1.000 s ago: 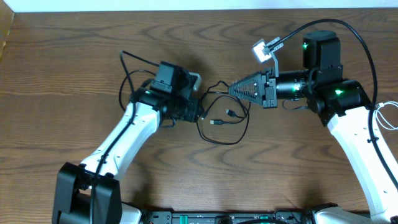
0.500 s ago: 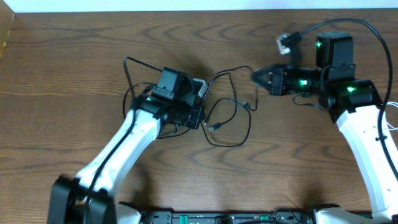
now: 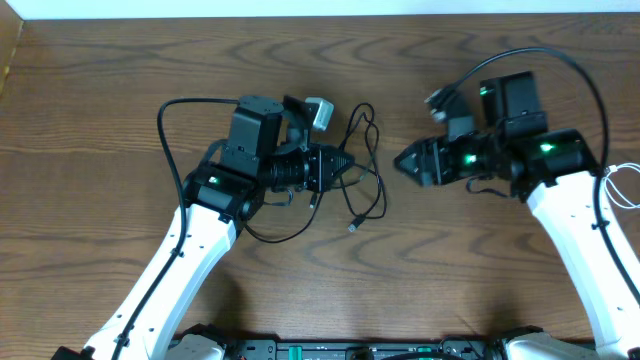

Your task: Untangle cables

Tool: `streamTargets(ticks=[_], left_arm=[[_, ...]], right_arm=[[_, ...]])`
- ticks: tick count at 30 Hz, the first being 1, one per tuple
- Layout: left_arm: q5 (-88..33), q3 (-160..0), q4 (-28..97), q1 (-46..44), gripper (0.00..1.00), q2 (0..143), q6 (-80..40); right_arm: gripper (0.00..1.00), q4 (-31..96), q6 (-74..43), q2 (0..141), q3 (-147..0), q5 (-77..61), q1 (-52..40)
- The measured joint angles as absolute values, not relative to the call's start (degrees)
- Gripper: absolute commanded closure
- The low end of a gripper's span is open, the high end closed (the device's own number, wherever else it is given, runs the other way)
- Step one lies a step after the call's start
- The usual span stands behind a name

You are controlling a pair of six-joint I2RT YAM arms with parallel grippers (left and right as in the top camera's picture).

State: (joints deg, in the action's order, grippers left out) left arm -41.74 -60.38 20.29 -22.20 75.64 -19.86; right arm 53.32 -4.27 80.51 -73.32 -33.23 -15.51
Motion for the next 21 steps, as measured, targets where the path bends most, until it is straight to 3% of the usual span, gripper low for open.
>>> streamTargets(ticks=[8,16,18,20,21], left_arm=[[-42.11,-60.36,13.76,-22.20,0.92,75.66,-28.49],[-43.55,-60.38,11.29,-22.20,0.92,75.70,-35.92],[-44.97,-60.38,10.24,-22.20,0.92,75.70,-37.98],[-45.34,-60.38,10.46,-21.91,0.92,75.81,-39.75],[-45.36,-60.36,10.66,-21.82,0.92,76.01,-40.34]], right_arm=[[0.34,53.10,3.51,80.53,-72.55,-35.27,-25.56],[0.43,48.51,5.32,82.89,-72.55,-34.24,-29.32],[0.60,47.57,5.50,84.64,-72.55,-32.88,-29.67],[0.98,45.82,5.72,86.48,-72.55,-31.68,-29.74],[0.99,45.23,5.87,87.15,-72.58,-31.42,-29.69]])
